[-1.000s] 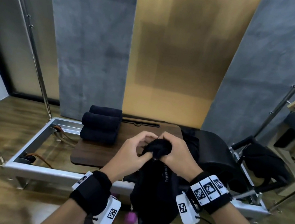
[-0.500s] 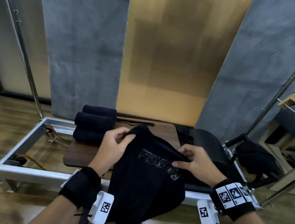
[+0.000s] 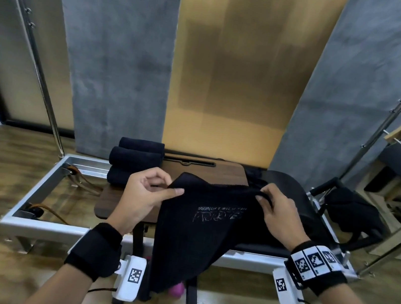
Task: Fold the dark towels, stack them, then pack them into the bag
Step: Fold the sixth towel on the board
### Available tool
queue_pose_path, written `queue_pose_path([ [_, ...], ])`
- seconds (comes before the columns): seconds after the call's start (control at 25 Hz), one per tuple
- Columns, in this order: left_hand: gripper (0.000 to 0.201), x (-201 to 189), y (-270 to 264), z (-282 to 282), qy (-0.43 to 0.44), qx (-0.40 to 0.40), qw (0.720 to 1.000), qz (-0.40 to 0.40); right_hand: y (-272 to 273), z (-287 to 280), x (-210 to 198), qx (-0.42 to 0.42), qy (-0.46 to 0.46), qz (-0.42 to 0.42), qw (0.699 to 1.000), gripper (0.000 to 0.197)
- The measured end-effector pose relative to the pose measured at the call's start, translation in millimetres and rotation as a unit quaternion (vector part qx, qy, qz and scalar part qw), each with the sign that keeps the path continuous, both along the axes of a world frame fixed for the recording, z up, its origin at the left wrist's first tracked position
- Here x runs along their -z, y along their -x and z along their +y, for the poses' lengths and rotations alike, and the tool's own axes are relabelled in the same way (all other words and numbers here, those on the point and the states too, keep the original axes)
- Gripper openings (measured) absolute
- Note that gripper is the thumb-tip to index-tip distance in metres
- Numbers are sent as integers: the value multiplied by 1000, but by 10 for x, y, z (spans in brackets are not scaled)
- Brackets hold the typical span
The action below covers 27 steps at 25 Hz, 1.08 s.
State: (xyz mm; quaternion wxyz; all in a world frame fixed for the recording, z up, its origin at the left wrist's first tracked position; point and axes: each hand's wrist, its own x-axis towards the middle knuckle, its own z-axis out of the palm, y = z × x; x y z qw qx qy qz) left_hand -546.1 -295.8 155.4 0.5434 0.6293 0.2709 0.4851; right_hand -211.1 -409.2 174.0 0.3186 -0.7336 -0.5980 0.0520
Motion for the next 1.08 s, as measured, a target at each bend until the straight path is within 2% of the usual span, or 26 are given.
queue_pose_path([
  [0.08,34,25,10,2,-14,-4,1000,11,-46,15,-24,-7,-21,32,999,14],
  [0.16,25,64,24,40,-12,-39,999,3,-126,-2,-69,-34,-23,111,993,20],
  [0.24,15,109,29,102,7,-100,995,-15,-246,-34,-101,-40,-16,149,988,28],
  [0.32,10,156,13,159,13,-145,989,-32,-352,-46,-110,-28,-8,140,990,28],
  [0.44,10,235,-81,279,21,-190,981,-36,-453,82,-115,30,-44,85,995,16],
  [0.56,13,260,-199,540,15,-243,970,-25,-549,371,-112,110,-74,31,991,32],
  [0.64,12,245,-300,741,-14,-270,963,8,-621,615,-49,113,-96,42,988,31],
  [0.68,11,258,-379,873,-11,-275,961,16,-679,782,16,100,-107,71,987,29],
  [0.76,9,307,-577,1114,50,-255,965,5,-809,1122,150,92,-99,175,975,25],
  [0.88,8,393,-917,1525,147,-224,963,-20,-998,1704,312,110,-73,317,939,30],
  [1.08,7,598,-1459,2240,203,-246,946,-64,-1311,2573,595,136,-107,366,914,26],
])
